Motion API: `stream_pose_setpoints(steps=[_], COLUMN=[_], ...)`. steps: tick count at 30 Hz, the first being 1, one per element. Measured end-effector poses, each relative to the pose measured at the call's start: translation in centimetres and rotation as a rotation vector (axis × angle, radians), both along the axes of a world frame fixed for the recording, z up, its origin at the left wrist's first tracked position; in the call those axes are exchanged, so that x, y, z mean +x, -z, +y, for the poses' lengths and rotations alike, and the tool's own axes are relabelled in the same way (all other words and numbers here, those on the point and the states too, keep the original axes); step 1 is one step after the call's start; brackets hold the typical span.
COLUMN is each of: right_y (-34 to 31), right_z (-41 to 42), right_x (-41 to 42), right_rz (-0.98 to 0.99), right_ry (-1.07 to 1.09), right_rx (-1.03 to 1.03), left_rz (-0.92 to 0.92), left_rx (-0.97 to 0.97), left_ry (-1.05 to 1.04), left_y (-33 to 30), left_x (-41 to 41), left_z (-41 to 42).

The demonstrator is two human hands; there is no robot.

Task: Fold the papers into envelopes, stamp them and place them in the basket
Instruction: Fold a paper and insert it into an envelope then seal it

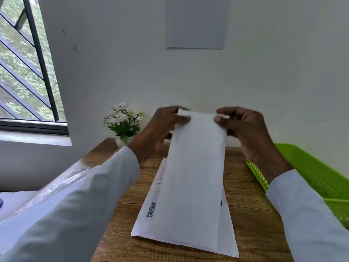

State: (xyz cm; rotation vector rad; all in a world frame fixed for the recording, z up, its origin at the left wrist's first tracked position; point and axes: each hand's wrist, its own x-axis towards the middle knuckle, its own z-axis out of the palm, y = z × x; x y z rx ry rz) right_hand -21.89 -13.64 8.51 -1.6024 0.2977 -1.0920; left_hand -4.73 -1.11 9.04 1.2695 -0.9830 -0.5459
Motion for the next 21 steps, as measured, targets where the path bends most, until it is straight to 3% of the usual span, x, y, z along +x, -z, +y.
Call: stream_pose_setpoints(steps=[5,21], right_y=[3.7,6.3], right_z=[-0.5,-1.4], right_x=[0.3,0.6], right_rz=[0.12,0.304], right_ry=[-0.01,-0.019], right_rx=[0.051,-0.094], left_rz=[0.062,-0.283], left_rx=[0.069,-0.081], left_ry=[-0.013,-0.035], left_y=[4.6,7.7], left_x=[0.7,1.6], left_z=[-0.3,-1.2])
